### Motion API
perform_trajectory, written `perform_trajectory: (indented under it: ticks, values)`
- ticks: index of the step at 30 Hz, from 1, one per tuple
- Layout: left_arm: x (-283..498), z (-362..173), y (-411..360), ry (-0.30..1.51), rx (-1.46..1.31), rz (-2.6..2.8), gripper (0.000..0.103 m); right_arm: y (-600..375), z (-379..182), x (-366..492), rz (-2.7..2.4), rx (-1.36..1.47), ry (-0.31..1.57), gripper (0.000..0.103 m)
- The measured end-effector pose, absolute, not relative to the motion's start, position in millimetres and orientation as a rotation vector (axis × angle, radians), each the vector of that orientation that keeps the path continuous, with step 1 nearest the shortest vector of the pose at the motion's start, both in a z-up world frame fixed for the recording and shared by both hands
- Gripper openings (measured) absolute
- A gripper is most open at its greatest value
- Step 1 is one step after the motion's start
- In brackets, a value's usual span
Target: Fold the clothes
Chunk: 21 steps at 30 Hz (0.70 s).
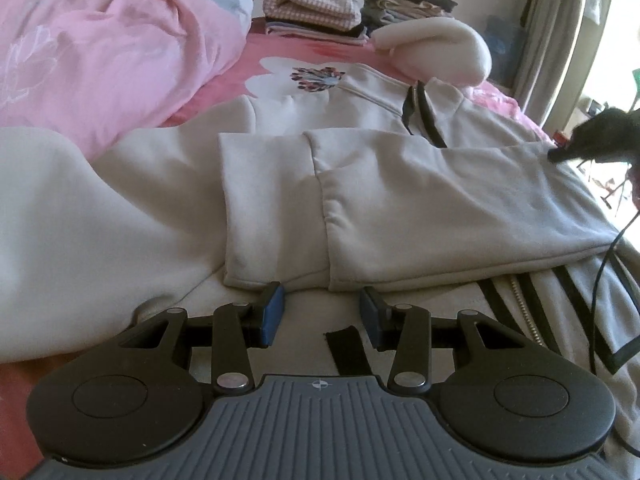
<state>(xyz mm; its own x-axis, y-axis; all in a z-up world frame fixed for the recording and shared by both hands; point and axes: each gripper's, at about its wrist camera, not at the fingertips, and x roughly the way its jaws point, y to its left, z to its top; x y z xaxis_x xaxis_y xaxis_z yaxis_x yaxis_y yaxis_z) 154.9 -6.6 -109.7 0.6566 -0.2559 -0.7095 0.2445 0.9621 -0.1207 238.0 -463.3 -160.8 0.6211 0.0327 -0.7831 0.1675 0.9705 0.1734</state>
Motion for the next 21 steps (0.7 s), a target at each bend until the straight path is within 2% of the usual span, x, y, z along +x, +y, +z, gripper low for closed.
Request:
perform_trajectory:
  ticks: [4,10,13,15,21]
  values:
    - [155.4,-108.9,-6.3,0.807,-0.012,-0.284,0.042,-490.5,-160.8,238.2,-0.133,0.425,0.898,0.003]
    - [157.9,-109.0,-3.6,0.814,-0.048,-0.281,0.042,-470.9,-127.3,164.8,0.03,0.364,0.928,0.005]
    - [158.8,-108.9,-4.0,0.816,-0.051,-0.28,0.043,-458.4,-145.6,144.7,0.002,0.206,0.97,0.01]
    - [159.1,-108.4,-5.0,0.818,-0.044,-0.28,0.043,-452.9,-156.0,138.9,-0.033,0.087,0.958,0.025]
    - [163.8,-106.2,-4.1,0.835,-0.024,-0.312,0.045,-412.7,-113.4,103.3,0.014,-0.072,0.798,0.025]
